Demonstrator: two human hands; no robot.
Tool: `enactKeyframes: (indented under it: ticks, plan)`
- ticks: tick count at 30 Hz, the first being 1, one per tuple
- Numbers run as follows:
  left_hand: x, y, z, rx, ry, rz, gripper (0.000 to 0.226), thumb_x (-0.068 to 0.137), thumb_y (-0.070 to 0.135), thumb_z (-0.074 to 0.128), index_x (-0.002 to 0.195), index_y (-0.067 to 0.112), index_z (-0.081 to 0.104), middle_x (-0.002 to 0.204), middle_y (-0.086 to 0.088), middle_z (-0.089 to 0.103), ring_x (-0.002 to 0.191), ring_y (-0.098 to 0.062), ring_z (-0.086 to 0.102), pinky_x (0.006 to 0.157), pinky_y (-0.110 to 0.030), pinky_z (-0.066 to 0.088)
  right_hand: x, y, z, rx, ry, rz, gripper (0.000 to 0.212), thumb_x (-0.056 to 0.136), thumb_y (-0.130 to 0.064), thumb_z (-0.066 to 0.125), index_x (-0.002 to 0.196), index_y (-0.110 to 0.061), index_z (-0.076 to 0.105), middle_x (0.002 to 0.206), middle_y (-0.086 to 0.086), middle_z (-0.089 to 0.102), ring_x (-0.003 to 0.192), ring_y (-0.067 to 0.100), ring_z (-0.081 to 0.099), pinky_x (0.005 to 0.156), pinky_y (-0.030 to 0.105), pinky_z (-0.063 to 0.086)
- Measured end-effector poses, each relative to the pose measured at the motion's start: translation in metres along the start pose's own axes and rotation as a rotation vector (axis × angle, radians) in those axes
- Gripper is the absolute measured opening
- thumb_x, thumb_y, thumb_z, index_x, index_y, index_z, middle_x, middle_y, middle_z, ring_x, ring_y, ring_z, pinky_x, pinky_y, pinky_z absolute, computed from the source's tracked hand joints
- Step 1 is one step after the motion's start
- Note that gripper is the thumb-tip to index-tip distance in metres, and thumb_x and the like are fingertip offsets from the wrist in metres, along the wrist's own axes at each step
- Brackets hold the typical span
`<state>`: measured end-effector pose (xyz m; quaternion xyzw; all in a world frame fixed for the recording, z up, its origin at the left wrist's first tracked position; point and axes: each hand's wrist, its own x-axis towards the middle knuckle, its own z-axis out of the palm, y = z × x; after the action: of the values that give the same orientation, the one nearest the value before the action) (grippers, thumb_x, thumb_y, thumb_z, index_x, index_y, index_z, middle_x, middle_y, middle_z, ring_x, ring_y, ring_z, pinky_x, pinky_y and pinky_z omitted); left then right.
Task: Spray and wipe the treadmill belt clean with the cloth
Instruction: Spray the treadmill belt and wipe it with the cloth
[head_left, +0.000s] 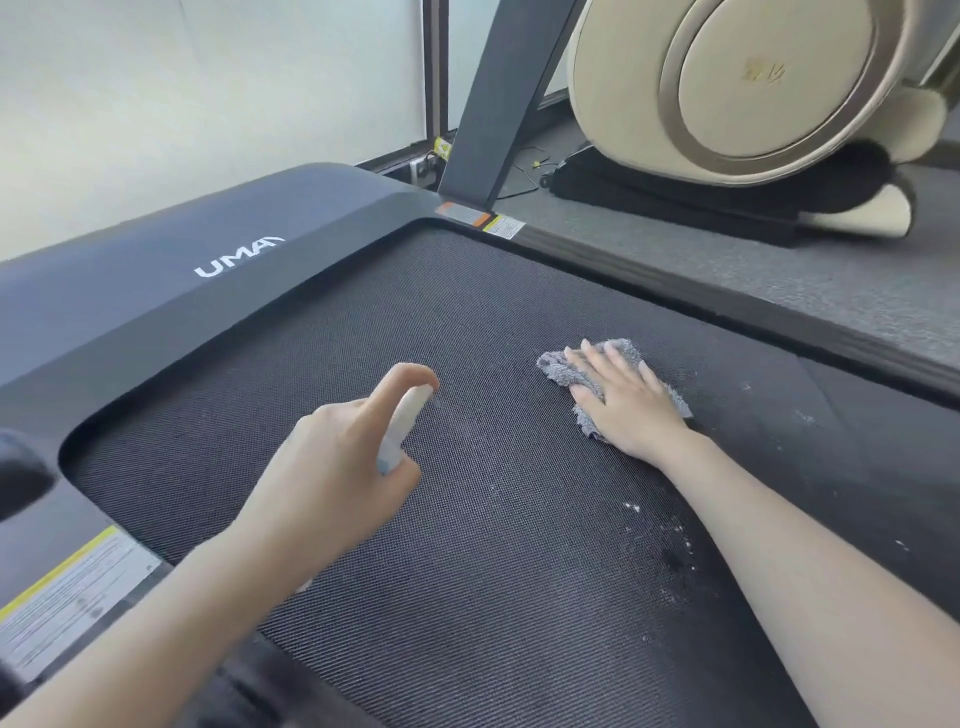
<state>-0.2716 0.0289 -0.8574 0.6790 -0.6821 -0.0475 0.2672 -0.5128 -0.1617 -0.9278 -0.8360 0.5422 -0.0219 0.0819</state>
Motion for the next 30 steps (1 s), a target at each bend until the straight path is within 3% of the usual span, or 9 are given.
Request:
enactKeyframes:
  ticks: [9, 16, 22, 25, 30]
  plan:
    - [0.012, 0.001, 0.001, -0.043, 0.062, -0.063, 0.056, 0.080, 0.011, 0.062, 0.123, 0.039, 0.038, 0.057, 0.010, 0.046, 0.054, -0.006, 0.049, 0.051, -0.026, 0.040, 0.000, 0.000, 0.000, 0.005, -0.002, -0.002, 0.051, 0.100, -0.047, 0.018, 0.147, -0.042, 0.000, 0.156, -0.017, -0.008, 0.142, 0.003, -0.014, 0.118, 0.037, -0.008]
    - [-0.003, -0.007, -0.005, 0.000, 0.068, -0.099, 0.057, 0.074, 0.004, 0.063, 0.114, 0.039, 0.042, 0.051, 0.007, 0.046, 0.048, -0.009, 0.047, 0.048, -0.023, 0.036, 0.000, 0.000, 0.001, 0.009, 0.010, -0.005, 0.051, 0.100, -0.047, 0.019, 0.147, -0.041, 0.002, 0.157, -0.016, -0.006, 0.143, 0.004, -0.012, 0.118, 0.038, -0.008]
    - [-0.008, -0.008, -0.019, -0.105, 0.081, -0.118, 0.056, 0.077, 0.008, 0.064, 0.119, 0.039, 0.047, 0.054, 0.002, 0.055, 0.050, -0.010, 0.051, 0.051, -0.020, 0.037, -0.003, -0.008, -0.001, 0.010, -0.025, 0.020, 0.050, 0.100, -0.046, 0.017, 0.147, -0.043, 0.000, 0.156, -0.016, -0.009, 0.143, 0.005, -0.013, 0.117, 0.038, -0.008]
    - [-0.005, -0.005, -0.020, -0.163, 0.094, -0.123, 0.056, 0.077, 0.008, 0.064, 0.119, 0.041, 0.046, 0.059, 0.001, 0.060, 0.055, -0.012, 0.054, 0.054, -0.020, 0.041, -0.018, -0.025, 0.000, 0.040, -0.044, -0.059, 0.048, 0.101, -0.045, 0.017, 0.145, -0.045, -0.001, 0.154, -0.019, -0.010, 0.142, 0.004, -0.015, 0.117, 0.037, -0.010]
    - [-0.006, -0.002, -0.017, -0.204, 0.075, -0.127, 0.058, 0.079, 0.009, 0.063, 0.120, 0.043, 0.044, 0.062, -0.003, 0.064, 0.055, -0.014, 0.057, 0.058, -0.029, 0.048, -0.066, -0.075, 0.009, 0.086, -0.093, -0.354, 0.048, 0.100, -0.045, 0.021, 0.145, -0.047, 0.003, 0.152, -0.024, -0.010, 0.140, 0.000, -0.021, 0.117, 0.037, -0.013]
